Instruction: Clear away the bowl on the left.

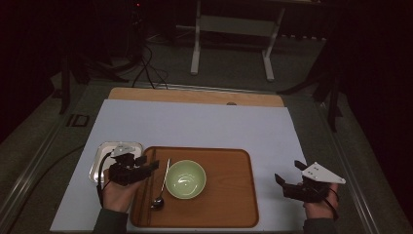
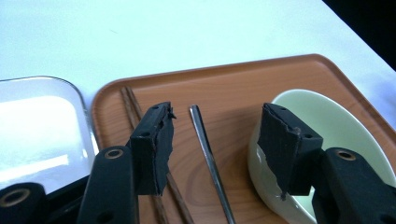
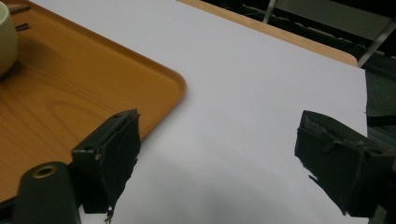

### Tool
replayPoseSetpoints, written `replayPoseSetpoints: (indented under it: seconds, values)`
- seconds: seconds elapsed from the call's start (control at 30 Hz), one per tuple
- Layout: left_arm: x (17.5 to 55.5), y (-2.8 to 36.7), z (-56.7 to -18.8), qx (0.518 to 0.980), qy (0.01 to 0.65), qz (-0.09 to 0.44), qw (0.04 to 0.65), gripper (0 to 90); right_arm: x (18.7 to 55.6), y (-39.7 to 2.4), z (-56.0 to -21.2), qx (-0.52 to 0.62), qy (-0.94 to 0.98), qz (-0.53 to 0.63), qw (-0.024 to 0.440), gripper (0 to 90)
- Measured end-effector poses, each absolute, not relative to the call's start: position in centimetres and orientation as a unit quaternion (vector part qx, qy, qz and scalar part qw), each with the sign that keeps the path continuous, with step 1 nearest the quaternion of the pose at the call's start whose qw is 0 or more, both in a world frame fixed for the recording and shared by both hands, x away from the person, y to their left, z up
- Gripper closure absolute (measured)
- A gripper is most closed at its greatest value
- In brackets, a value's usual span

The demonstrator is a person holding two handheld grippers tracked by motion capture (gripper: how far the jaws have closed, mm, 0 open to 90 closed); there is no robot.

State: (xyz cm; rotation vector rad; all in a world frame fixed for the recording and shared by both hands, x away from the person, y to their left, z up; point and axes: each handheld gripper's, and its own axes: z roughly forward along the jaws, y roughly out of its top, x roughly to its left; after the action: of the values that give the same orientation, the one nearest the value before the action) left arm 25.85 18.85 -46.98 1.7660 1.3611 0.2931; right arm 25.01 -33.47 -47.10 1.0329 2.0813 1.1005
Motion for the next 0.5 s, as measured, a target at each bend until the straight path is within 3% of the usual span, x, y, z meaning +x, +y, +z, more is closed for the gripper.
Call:
replayPoseSetpoints:
  seconds: [0.5]
  values:
    - [25.7, 21.3, -46.0, 0.69, 0.563, 0.147, 0.43, 45.0, 25.0, -33.5, -47.1, 0.386, 0.777, 0.41, 0.283, 14.1]
